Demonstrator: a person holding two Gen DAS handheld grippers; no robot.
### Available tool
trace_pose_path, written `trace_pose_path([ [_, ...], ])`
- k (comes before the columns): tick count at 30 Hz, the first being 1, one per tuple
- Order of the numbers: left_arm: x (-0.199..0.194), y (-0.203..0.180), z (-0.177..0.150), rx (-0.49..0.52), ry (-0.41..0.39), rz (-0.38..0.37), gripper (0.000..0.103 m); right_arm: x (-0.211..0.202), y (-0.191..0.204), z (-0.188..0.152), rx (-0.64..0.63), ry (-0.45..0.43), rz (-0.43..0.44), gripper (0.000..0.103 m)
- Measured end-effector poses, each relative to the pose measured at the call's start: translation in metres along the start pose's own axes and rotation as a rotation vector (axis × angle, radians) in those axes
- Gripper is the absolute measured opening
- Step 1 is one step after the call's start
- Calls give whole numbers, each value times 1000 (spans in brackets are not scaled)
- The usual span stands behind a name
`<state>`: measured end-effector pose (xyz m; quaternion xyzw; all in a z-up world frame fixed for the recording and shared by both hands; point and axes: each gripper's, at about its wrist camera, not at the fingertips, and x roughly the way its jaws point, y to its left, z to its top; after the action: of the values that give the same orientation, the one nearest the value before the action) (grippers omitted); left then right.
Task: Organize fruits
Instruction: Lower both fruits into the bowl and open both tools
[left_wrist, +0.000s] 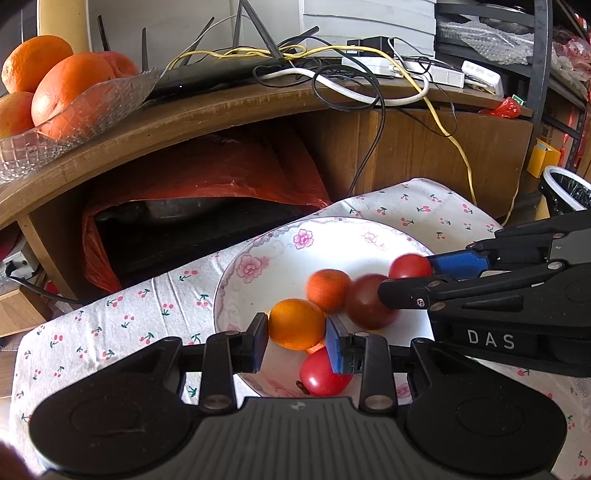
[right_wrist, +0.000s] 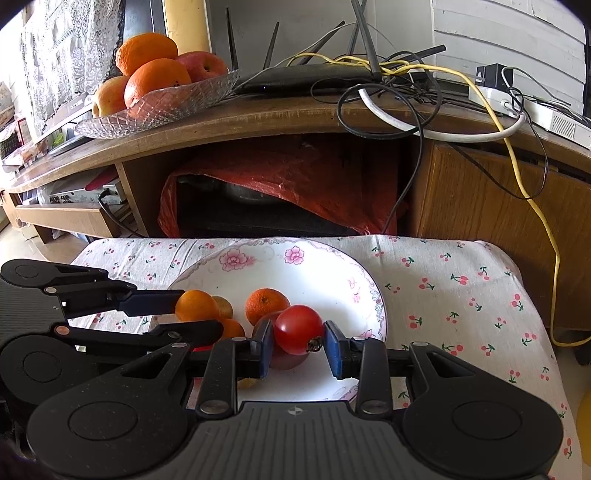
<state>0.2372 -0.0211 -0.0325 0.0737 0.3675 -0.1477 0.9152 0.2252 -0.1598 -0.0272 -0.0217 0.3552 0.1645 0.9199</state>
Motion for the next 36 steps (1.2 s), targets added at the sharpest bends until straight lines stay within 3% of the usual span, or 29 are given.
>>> trace_pose_path([
  [11, 2, 3, 1, -17, 0, -7, 43, 10, -2, -1, 22, 13, -6, 28],
  [36, 0, 4, 1, -20, 2, 50, 63, 4, -4, 0, 45, -3, -44, 35],
])
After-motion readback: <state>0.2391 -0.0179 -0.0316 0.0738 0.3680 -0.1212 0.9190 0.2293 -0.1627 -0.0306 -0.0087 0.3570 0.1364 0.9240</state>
